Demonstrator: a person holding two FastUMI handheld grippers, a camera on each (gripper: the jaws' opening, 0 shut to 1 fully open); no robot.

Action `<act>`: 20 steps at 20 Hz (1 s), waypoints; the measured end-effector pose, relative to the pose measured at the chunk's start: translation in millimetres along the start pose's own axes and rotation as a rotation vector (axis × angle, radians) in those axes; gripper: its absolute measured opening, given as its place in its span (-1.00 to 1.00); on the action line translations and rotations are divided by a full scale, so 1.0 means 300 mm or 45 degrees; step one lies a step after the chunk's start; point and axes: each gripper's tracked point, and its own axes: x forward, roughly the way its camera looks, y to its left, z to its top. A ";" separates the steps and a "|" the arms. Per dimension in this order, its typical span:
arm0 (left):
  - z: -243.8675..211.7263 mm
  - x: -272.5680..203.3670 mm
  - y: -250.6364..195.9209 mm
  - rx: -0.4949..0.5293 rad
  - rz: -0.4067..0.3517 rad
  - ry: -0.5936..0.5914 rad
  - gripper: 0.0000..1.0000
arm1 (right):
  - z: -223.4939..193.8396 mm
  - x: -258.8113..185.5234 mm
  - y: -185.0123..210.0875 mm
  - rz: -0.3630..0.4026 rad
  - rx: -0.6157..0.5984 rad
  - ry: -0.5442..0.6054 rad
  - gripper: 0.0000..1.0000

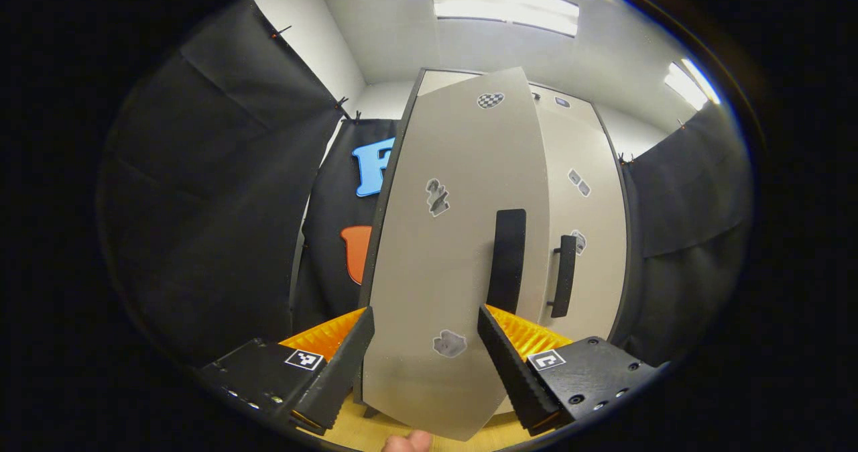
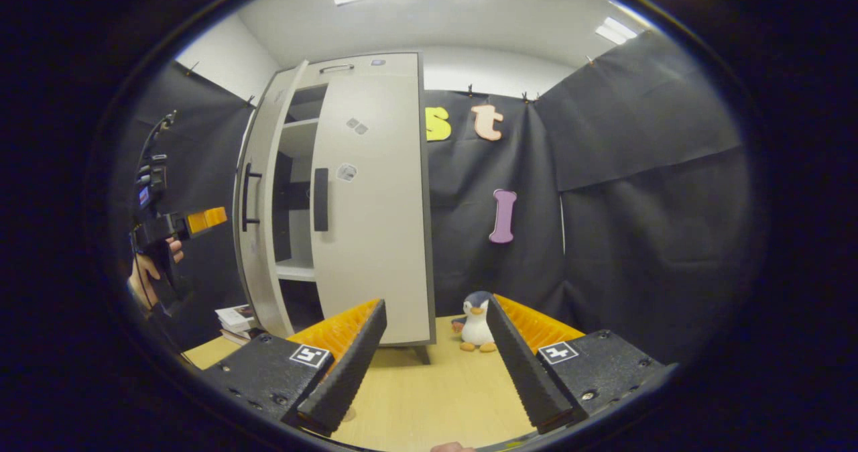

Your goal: Grasp the bottle in the cabinet with the left hand and place it on the coaster, then close the right door with the right hand and the left door with the left hand.

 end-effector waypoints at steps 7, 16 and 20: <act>-0.083 -0.220 0.044 -0.007 0.021 0.059 0.99 | -0.039 0.023 0.091 0.077 0.030 0.019 0.96; -0.324 -0.454 0.035 -0.051 0.035 0.232 0.90 | -0.172 0.021 0.222 0.175 -0.008 0.109 0.96; -0.289 -0.480 0.024 -0.031 0.020 0.202 0.89 | -0.164 0.014 0.261 0.214 0.035 0.105 0.89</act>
